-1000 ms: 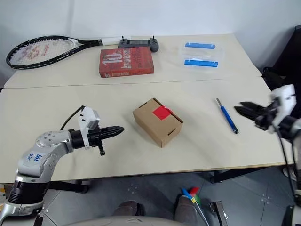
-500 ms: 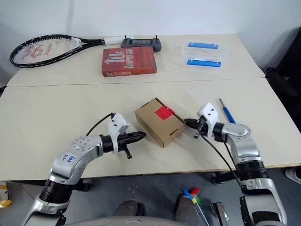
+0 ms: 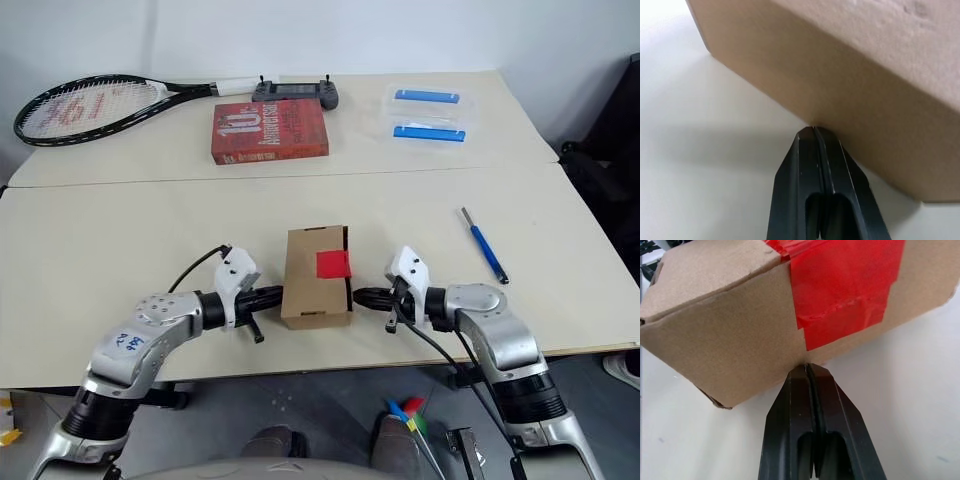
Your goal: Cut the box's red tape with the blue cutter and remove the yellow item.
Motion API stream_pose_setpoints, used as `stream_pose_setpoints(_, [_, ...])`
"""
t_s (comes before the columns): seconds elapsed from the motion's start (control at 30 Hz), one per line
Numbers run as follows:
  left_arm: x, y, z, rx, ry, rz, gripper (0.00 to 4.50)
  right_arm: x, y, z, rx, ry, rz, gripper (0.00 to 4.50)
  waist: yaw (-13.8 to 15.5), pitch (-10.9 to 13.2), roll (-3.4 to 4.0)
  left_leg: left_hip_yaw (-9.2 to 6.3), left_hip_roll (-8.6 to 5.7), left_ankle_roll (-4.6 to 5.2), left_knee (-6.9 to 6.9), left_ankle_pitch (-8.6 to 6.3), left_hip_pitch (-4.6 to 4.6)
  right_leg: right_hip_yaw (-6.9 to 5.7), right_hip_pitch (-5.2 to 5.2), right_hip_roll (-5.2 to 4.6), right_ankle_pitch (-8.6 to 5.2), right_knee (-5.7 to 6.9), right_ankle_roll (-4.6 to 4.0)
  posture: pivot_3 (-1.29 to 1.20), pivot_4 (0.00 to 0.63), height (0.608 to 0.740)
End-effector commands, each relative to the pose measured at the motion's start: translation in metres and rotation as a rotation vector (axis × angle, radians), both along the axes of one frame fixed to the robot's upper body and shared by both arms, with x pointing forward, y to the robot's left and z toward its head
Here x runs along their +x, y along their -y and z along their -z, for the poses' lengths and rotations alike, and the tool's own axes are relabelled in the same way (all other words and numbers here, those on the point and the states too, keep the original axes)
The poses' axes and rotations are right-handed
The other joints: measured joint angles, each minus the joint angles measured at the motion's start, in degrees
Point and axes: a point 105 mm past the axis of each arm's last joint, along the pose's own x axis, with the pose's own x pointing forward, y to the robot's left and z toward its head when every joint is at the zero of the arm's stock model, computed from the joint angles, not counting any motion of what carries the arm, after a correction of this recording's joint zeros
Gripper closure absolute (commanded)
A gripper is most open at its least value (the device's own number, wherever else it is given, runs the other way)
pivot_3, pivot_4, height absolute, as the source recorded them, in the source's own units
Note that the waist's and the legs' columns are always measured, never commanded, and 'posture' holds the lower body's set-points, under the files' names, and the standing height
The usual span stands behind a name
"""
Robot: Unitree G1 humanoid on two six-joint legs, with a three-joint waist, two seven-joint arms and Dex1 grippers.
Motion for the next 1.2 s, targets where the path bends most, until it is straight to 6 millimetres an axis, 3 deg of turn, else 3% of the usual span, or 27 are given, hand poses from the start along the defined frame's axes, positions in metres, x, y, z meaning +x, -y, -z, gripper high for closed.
stream_pose_setpoints(0.03, [-0.013,0.012,-0.012,-0.038,0.027,0.078,4.5,-0.009,-0.014,-0.009,0.02,0.029,-0.043,4.45,0.3,0.0,-0.01,-0.01,-0.01,0.01,0.02,0.0,-0.01,0.0,0.0,-0.01,0.0,0.0,0.0,0.0,0.15,0.74])
stream_pose_setpoints(0.17, [-0.015,0.009,-0.011,-0.026,0.024,0.056,4.5,-0.013,-0.016,-0.003,0.001,0.008,-0.044,4.45,0.3,0.0,-0.01,-0.02,-0.01,0.03,0.02,-0.02,-0.02,0.0,0.0,0.0,0.0,0.0,0.0,0.0,0.15,0.74])
stream_pose_setpoints(0.3, [-0.019,-0.004,-0.013,0.024,0.022,0.043,4.5,-0.015,-0.006,-0.002,-0.028,0.005,-0.012,4.45,0.1,0.0,0.0,-0.01,0.0,0.03,-0.01,-0.02,-0.02,0.0,-0.01,0.0,0.0,-0.01,-0.01,0.0,0.15,0.74])
stream_pose_setpoints(0.37, [-0.033,-0.016,-0.016,0.07,-0.026,0.125,4.5,-0.012,0.007,-0.026,0.071,-0.024,0.06,4.45,0.1,0.0,-0.04,-0.01,0.0,0.03,-0.01,-0.03,-0.04,0.0,-0.03,0.0,0.0,0.0,-0.01,0.0,0.15,0.74])
stream_pose_setpoints(0.5, [-0.045,-0.036,-0.036,0.107,-0.083,0.24,4.5,-0.014,0.038,-0.047,0.041,-0.039,0.144,3.6,0.4,0.1,-0.01,0.0,0.02,0.03,-0.01,-0.06,-0.05,0.02,-0.08,0.0,-0.01,0.01,-0.05,0.0,0.15,0.74])
stream_pose_setpoints(0.6, [-0.037,-0.037,-0.062,0.066,-0.044,0.284,4.5,-0.009,0.055,-0.063,0.045,-0.061,0.246,2.54,1.0,0.1,-0.01,0.0,0.01,0.09,0.02,-0.11,-0.05,0.0,-0.05,-0.01,-0.02,-0.05,-0.06,0.0,0.15,0.74])
stream_pose_setpoints(0.73, [-0.018,-0.013,-0.095,-0.045,0.095,0.355,4.5,-0.013,0.05,-0.075,0.11,-0.211,0.27,1.22,1.3,0.1,-0.01,0.04,0.01,0.08,0.0,-0.11,-0.03,0.01,-0.07,0.0,-0.01,0.0,-0.06,0.0,0.15,0.74])
stream_pose_setpoints(0.87, [0.002,0.024,-0.085,-0.017,0.149,0.436,4.5,-0.011,0.022,-0.08,0.08,-0.313,0.27,0.03,1.4,0.1,-0.02,0.1,0.0,0.08,0.04,-0.11,-0.05,0.01,-0.07,0.01,0.0,0.01,-0.05,0.0,0.15,0.74])
stream_pose_setpoints(1.03, [0.011,0.036,-0.06,0.094,0.13,0.452,4.5,-0.001,0.004,-0.071,0.065,-0.335,0.347,0.03,0.9,0.1,-0.02,0.17,0.0,0.07,-0.13,-0.11,-0.06,0.01,-0.19,0.04,0.0,-0.01,-0.05,0.0,0.15,0.74])
stream_pose_setpoints(1.2, [0.011,0.037,-0.051,0.117,0.099,0.442,4.5,-0.006,0.003,-0.05,-0.044,-0.358,0.36,0.03,1.2,0.1,-0.03,0.19,-0.02,0.08,-0.19,-0.11,-0.11,0.01,-0.24,0.03,0.01,-0.06,-0.04,0.0,0.15,0.74])
